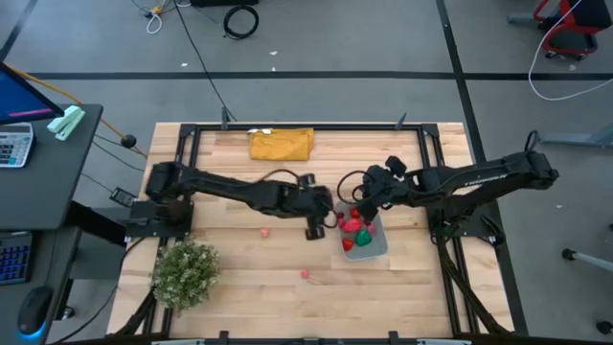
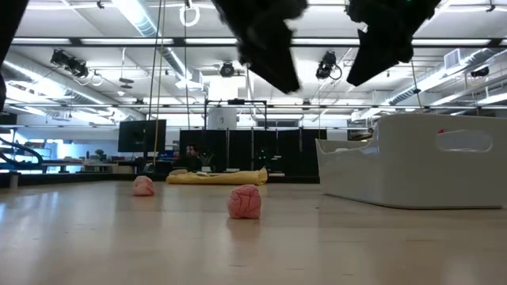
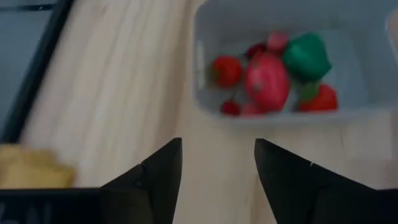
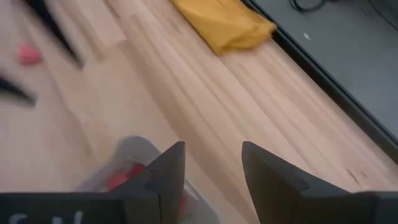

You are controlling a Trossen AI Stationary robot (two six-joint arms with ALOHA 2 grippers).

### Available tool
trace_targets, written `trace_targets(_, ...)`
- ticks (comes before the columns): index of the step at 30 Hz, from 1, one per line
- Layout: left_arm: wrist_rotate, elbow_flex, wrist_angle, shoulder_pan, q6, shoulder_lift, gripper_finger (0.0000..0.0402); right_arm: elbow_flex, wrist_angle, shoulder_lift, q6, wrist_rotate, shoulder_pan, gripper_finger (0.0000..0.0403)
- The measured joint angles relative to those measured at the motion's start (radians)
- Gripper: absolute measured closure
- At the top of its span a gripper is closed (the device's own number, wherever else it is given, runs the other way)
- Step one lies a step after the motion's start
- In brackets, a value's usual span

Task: Pick and placing Produce into tupperware
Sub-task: Put the pink peach into the gray bin

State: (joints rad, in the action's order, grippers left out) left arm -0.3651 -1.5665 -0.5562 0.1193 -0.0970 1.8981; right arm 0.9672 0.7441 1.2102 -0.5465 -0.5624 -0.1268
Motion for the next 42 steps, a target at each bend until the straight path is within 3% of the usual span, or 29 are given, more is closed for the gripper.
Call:
trace_targets(4, -0.082, 0.000, -0.197, 0.009, -0.002, -0.122, 0.0210, 0.000, -0.130, 0.023, 0.049, 0.014, -0.070, 0.0235)
trace_targets(13, -0.252, 0.001, -0.567, 0.030, -0.218, -0.365, 0.0224, 0.000, -0.542, 0.162, 0.225, 0.281, -0.212, 0.0235)
trace_targets(17, -0.271, 0.001, -0.662, 0.050, -0.299, -0.428, 0.0222, 0.000, -0.633, 0.251, 0.278, 0.330, -0.235, 0.0235)
trace_targets(27, -0.297, 0.002, -0.728, 0.148, -0.393, -0.468, 0.0229, 0.000, -0.728, 0.352, 0.247, 0.272, -0.227, 0.0236)
trace_targets(34, -0.312, 0.002, -0.748, 0.206, -0.401, -0.466, 0.0226, 0.000, -0.876, 0.448, 0.227, 0.491, -0.217, 0.0240)
trace_targets(42, -0.334, 0.002, -0.798, 0.224, -0.445, -0.467, 0.0229, 0.031, -0.908, 0.613, 0.321, 0.496, -0.214, 0.0240)
